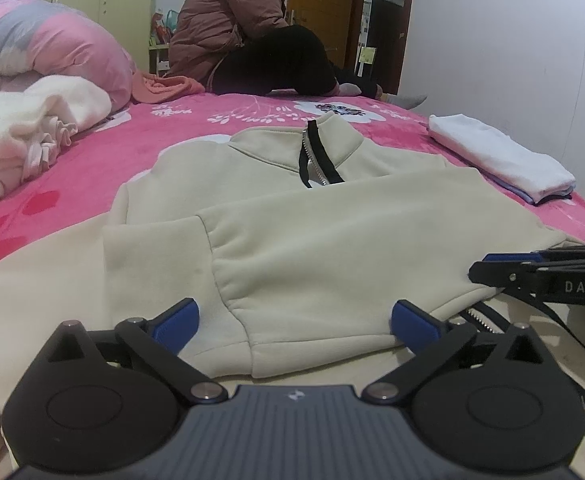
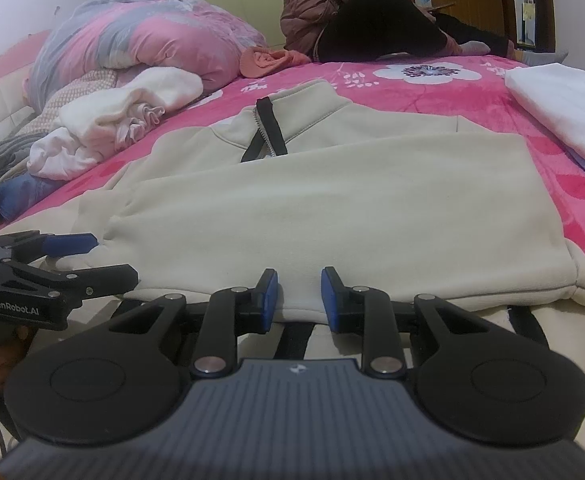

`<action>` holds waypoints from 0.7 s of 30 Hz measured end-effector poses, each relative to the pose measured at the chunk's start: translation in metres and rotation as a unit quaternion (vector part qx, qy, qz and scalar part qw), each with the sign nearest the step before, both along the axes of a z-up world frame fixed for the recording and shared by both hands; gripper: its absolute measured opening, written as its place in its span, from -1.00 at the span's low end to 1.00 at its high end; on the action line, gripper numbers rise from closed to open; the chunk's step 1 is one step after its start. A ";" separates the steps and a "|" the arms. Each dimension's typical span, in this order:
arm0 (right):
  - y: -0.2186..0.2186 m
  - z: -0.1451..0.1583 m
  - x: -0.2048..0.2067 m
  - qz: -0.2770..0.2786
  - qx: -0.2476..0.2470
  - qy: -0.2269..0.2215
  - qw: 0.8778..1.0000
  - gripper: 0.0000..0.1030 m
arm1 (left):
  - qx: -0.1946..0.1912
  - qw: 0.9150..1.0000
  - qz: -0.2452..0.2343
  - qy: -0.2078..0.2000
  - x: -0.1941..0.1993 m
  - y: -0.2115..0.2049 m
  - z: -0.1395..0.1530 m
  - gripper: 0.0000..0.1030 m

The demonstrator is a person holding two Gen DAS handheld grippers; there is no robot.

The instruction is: Fold clothes

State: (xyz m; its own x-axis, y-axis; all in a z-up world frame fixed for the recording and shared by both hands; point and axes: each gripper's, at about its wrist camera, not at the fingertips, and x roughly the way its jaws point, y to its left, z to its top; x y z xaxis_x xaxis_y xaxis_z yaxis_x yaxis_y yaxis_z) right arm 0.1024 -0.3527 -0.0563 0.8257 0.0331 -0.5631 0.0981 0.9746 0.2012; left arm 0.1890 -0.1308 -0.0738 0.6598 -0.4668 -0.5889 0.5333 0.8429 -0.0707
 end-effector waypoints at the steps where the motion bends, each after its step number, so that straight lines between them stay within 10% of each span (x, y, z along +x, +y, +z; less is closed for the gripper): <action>1: 0.000 0.000 0.000 0.000 0.000 0.000 1.000 -0.55 | 0.002 1.000 0.000 -0.001 0.000 0.000 0.000 1.00; 14: 0.000 0.002 -0.001 0.009 -0.001 -0.003 1.000 -0.28 | 0.005 1.000 0.000 -0.002 -0.002 0.000 -0.001 1.00; 17: 0.000 0.003 -0.002 0.017 0.002 -0.007 1.000 0.21 | 0.008 1.000 0.000 -0.003 -0.002 -0.001 -0.001 1.00; 19: 0.004 0.005 -0.003 0.028 -0.001 -0.008 1.000 0.87 | 0.008 1.000 0.000 -0.003 -0.002 -0.001 -0.001 1.00; 21: 0.013 0.006 -0.002 0.031 -0.026 -0.004 0.999 0.98 | 0.009 1.000 0.000 -0.003 -0.002 -0.002 -0.001 1.00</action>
State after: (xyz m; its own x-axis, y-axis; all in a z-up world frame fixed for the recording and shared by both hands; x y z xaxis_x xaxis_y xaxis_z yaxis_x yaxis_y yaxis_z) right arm 0.1000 -0.3402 -0.0504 0.8275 0.0565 -0.5587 0.0349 0.9878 0.1515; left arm 0.1868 -0.1325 -0.0746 0.6634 -0.4567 -0.5927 0.5336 0.8441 -0.0530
